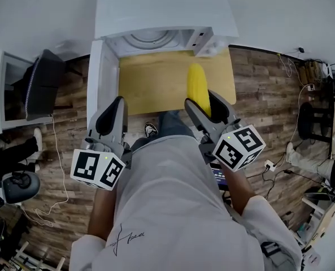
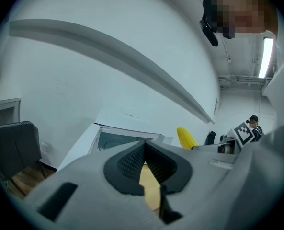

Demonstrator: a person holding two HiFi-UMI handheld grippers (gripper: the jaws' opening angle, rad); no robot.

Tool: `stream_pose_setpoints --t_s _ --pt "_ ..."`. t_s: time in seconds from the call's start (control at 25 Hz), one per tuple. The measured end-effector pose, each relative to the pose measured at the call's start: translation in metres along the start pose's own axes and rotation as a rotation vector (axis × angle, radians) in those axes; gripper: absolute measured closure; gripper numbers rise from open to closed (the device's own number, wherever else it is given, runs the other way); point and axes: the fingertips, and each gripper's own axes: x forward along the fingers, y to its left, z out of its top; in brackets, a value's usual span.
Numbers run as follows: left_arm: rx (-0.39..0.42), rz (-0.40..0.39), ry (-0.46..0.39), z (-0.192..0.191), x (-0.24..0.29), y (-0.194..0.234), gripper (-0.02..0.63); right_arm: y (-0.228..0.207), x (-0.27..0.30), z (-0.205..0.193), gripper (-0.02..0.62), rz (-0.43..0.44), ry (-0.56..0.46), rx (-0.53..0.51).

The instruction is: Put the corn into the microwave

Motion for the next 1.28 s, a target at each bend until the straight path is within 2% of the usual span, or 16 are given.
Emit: stream_pose_setpoints --t_s 0.16,0.6,1.28 --pt "0.018 0.012 0.011 0.003 0.006 0.006 0.619 -0.003 0.014 0.004 0.333 0.029 0.025 -0.023" --pt "-0.041 0.038 0.020 -0.003 0.025 0.019 0.618 -0.020 0.050 0.012 0.333 0.040 0.080 -0.037" --pt "-0.077 0.087 0.047 0.000 0.031 0.044 0.619 -0.041 0.105 -0.006 0.333 0.043 0.132 0.010"
